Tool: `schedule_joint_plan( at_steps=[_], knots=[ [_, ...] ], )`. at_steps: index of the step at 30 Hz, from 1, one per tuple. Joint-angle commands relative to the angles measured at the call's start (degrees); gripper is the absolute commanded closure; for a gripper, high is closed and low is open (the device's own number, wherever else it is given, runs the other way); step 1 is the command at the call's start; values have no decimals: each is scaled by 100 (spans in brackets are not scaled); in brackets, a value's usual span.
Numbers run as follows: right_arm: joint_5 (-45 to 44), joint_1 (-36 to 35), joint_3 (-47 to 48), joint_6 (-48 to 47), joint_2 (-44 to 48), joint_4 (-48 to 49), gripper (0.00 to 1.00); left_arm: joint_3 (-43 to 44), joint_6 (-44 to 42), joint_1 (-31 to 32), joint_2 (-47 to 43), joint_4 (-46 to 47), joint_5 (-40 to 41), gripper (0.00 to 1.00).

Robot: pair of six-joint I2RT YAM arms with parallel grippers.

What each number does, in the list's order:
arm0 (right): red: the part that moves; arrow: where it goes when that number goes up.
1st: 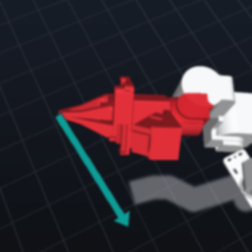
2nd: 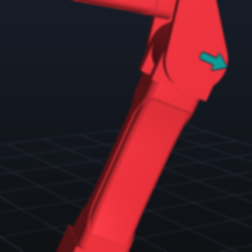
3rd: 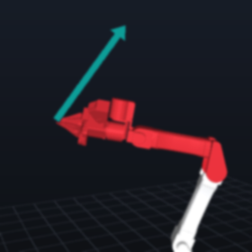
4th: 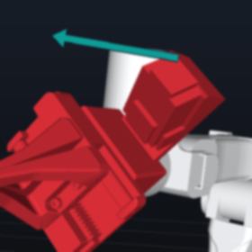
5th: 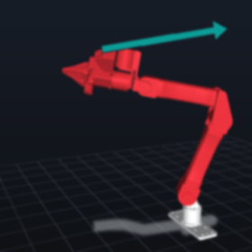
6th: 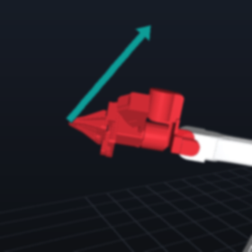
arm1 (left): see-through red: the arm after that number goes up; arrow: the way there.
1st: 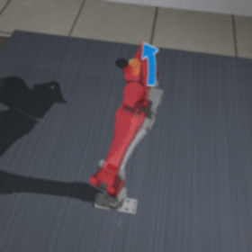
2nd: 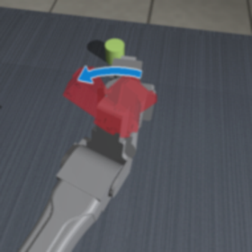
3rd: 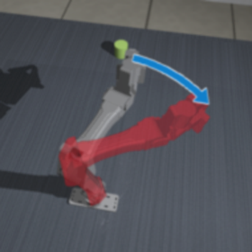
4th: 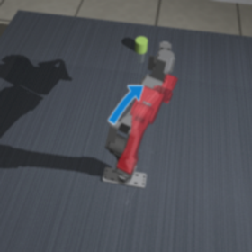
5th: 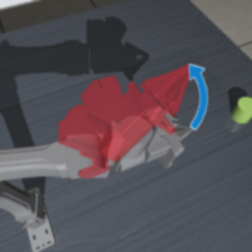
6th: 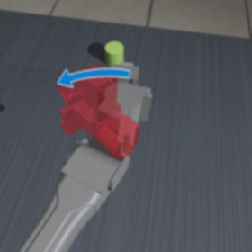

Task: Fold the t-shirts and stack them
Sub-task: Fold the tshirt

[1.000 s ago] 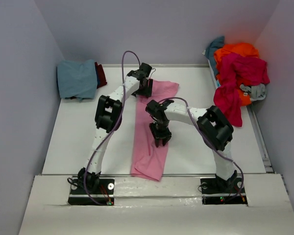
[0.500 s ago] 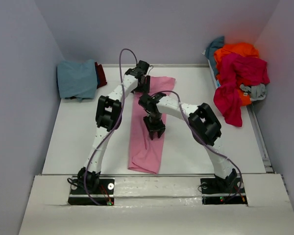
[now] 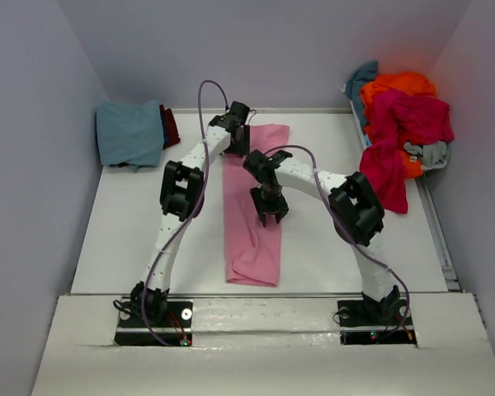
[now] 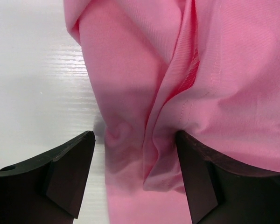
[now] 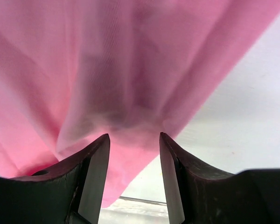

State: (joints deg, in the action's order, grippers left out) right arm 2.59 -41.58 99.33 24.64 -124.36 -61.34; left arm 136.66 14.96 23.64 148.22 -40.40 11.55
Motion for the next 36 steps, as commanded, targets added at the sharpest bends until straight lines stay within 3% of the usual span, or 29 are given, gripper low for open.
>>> schedule_joint_plan(
  at_steps=[1, 11, 18, 26, 36],
  knots=[
    [-470, 27, 25, -126, 535, 193, 46, -360, -20, -123, -267, -319, 638, 16],
    [-444, 27, -607, -12, 904, 403, 47, -122, -46, -123, -39, -548, 621, 15],
    [233, -25, -722, 23, 1247, 334, 47, -16, -116, -123, -4, -592, 691, 15],
    [496, -307, -1056, 14, 1590, 53, 48, -113, -125, -123, 49, -609, 708, 15],
    [673, -1149, -1547, 172, 1792, 26, 50, -148, -125, -123, 137, -635, 691, 15]
  ],
)
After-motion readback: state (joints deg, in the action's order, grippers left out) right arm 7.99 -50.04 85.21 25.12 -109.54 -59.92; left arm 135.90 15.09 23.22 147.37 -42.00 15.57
